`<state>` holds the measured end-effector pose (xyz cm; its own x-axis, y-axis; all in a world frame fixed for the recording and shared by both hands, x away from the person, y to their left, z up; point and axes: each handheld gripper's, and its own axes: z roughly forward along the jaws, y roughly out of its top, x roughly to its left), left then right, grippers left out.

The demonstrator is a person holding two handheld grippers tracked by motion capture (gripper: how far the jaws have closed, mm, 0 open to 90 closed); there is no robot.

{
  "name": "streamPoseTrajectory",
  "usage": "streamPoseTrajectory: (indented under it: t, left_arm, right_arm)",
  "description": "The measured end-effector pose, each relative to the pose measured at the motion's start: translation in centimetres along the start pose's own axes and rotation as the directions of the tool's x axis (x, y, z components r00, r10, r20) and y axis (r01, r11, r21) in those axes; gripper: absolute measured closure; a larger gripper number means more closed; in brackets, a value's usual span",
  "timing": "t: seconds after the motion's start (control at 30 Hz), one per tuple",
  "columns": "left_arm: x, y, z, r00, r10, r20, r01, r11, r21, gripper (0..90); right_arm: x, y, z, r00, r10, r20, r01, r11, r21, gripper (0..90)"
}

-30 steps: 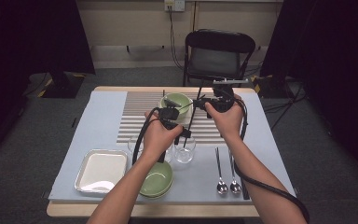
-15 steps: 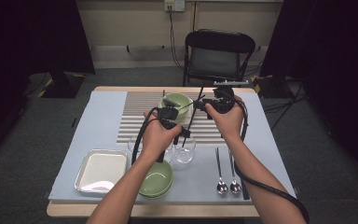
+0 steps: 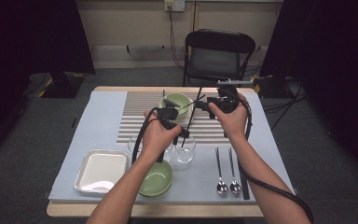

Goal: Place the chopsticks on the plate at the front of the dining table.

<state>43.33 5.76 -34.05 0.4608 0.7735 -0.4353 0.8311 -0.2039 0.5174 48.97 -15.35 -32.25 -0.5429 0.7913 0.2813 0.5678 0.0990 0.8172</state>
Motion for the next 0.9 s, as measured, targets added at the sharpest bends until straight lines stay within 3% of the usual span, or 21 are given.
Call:
streamPoseTrajectory:
  t: [0.13,0.3,0.43,0.9]
  left_arm:
    - [0.2,0.0,-0.1,1.0000,0.003,-0.003,-0.003,1.0000,-0.002,87.0]
    - [0.6,0.1,-0.4,0.9999,-0.006,-0.015,0.006,0.9999,-0.012,87.1]
    - [0.8,0.1,-0.7,0.9997,-0.009,-0.021,0.009,0.9998,-0.017,87.1]
    - [1.5,0.2,-1.1,0.9983,-0.026,-0.052,0.025,0.9993,-0.027,87.1]
  right_arm:
    - [-0.4,-0.2,-0.2,0.9999,-0.001,-0.017,0.001,1.000,0.001,27.7]
    - [-1.1,-0.7,-0.6,0.9985,-0.054,-0.009,0.054,0.998,0.009,20.5]
    - [-1.9,-1.3,-0.8,0.9954,-0.096,0.009,0.095,0.995,0.032,20.0]
    - [-3.5,-3.0,-1.4,0.9925,-0.119,0.029,0.118,0.993,0.030,19.1]
